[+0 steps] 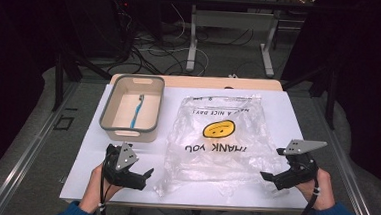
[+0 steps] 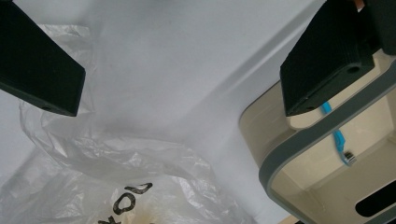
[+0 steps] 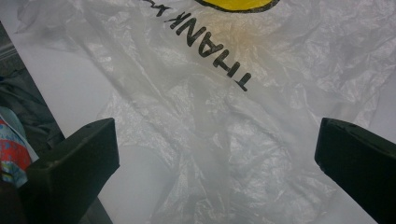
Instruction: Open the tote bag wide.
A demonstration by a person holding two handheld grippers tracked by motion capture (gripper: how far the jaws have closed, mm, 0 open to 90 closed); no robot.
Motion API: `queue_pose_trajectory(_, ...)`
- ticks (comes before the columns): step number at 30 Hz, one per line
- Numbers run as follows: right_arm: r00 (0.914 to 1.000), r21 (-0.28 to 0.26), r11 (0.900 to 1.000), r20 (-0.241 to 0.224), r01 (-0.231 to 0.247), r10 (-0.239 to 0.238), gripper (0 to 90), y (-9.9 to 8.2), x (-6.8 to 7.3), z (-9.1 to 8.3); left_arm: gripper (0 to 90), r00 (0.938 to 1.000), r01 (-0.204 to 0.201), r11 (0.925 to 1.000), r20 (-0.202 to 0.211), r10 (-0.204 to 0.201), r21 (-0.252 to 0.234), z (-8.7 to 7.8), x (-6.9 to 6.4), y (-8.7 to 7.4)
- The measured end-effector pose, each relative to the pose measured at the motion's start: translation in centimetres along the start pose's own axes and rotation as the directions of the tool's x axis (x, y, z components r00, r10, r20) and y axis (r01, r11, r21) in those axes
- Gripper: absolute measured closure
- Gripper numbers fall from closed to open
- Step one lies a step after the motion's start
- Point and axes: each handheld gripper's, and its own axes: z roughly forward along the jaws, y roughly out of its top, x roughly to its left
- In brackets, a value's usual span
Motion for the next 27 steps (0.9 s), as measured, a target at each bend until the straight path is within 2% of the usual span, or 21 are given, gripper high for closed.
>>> queue_pose_trajectory(1, 0.9998, 0.008, 0.9998, 0.005, 0.018, -0.018, 0.0, 0.0, 0.0, 0.1, 0.1, 1.0000, 0.006, 1.0000, 0.007, -0.006, -0.002, 0.1, -0.1, 0.1)
queue_pose_trajectory(8, 0.9996, 0.010, 0.9997, 0.015, 0.022, -0.022, 0.0, 0.0, 0.0, 0.1, 0.1, 0.9999, -0.009, 1.0000, 0.007, 0.009, -0.002, 0.7, -0.6, 0.4)
queue_pose_trajectory(14, 0.9995, 0.020, 0.9995, 0.017, 0.025, -0.025, 0.0, 0.0, 0.1, 0.4, 0.1, 0.9996, -0.016, 0.9999, 0.022, 0.016, 0.005, 1.2, -1.4, 0.8)
queue_pose_trajectory(16, 0.9998, 0.034, 0.9992, 0.004, 0.021, -0.021, 0.0, -0.1, 0.1, 0.4, 0.1, 0.9994, -0.026, 0.9996, 0.023, 0.026, 0.005, 1.5, -1.8, 0.9)
queue_pose_trajectory(17, 0.9998, 0.051, 0.9986, 0.007, 0.017, -0.017, 0.0, -0.1, 0.2, 0.3, 0.1, 0.9989, -0.034, 0.9993, 0.033, 0.034, 0.014, 1.6, -1.9, 1.0)
queue_pose_trajectory(20, 0.9999, 0.030, 0.9994, 0.005, 0.016, -0.016, 0.0, -0.4, 0.2, 0.4, 0.1, 0.9979, -0.041, 0.9989, 0.051, 0.039, 0.024, 2.1, -2.4, 1.1)
queue_pose_trajectory(21, 0.9999, 0.042, 0.9991, 0.005, 0.010, -0.010, 0.0, -0.5, 0.2, 0.4, 0.1, 0.9982, -0.037, 0.9991, 0.047, 0.036, 0.019, 2.4, -2.6, 1.1)
queue_pose_trajectory(23, 0.9999, 0.048, 0.9988, 0.006, 0.013, -0.013, 0.0, -0.6, 0.2, 0.4, 0.2, 0.9971, -0.037, 0.9986, 0.068, 0.034, 0.038, 2.8, -2.8, 1.0)
queue_pose_trajectory(24, 1.0000, 0.056, 0.9984, -0.001, 0.008, -0.008, 0.0, -0.7, 0.2, 0.5, 0.2, 0.9962, -0.050, 0.9974, 0.073, 0.046, 0.053, 2.9, -2.8, 1.0)
queue_pose_trajectory(25, 1.0000, 0.057, 0.9984, 0.001, 0.007, -0.007, 0.0, -0.8, 0.2, 0.6, 0.2, 0.9961, -0.043, 0.9979, 0.079, 0.039, 0.049, 3.1, -3.1, 1.0)
queue_pose_trajectory(26, 1.0000, 0.074, 0.9972, -0.004, 0.009, -0.009, 0.0, -0.8, 0.2, 0.5, 0.3, 0.9953, -0.052, 0.9967, 0.085, 0.047, 0.062, 3.3, -3.2, 1.0)
queue_pose_trajectory(27, 1.0000, 0.069, 0.9976, -0.007, 0.004, -0.004, 0.0, -0.9, 0.2, 0.6, 0.5, 0.9947, -0.037, 0.9976, 0.098, 0.031, 0.059, 3.5, -3.4, 0.9)
